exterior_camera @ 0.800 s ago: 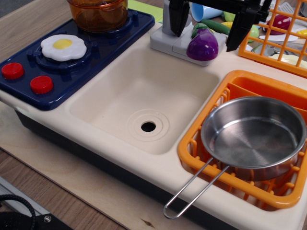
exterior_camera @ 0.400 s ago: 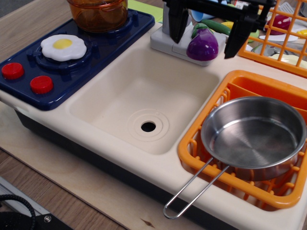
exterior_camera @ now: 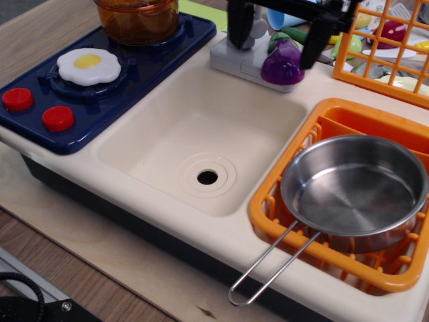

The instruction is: Put eggplant into pan

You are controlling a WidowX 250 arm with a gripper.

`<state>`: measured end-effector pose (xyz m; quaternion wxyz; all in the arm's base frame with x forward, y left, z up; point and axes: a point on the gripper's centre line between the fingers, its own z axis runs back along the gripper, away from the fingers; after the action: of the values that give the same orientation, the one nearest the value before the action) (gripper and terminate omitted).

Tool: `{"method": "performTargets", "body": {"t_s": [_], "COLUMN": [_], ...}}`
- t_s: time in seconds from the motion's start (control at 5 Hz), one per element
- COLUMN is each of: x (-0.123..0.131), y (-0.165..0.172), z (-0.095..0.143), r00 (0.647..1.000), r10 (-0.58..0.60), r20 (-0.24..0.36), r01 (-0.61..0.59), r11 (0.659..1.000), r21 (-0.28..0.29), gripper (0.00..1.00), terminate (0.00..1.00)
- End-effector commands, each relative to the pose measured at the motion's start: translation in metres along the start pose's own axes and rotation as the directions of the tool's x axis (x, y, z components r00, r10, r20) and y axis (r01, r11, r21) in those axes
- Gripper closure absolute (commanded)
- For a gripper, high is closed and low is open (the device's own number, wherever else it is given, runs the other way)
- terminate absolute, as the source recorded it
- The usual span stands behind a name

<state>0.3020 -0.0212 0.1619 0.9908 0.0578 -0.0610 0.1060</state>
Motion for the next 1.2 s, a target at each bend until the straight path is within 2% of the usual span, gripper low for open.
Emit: {"method": "performTargets", "body": {"t_s": [0.0,0.4,0.8,1.0], "x": [0.014,0.022,0.018,0.014], "y": [0.007,0.001,-0.007,-0.011], "z": [-0.006,-0.018,-0.032,-0.035], "r00": [0.998,0.996,0.993,0.992], "r10": [-0.012,-0.014,0.001,0.020], "r20": [0.058,0.088,0.120,0.122], "r01": [0.014,0.019,0.009,-0.011], "r11": [0.999,0.998,0.997,0.997], "r21": [-0.031,-0.060,-0.083,-0.079], "gripper": [0.00,0.00,0.00,1.00], "terminate": [0.00,0.00,0.00,0.00]}}
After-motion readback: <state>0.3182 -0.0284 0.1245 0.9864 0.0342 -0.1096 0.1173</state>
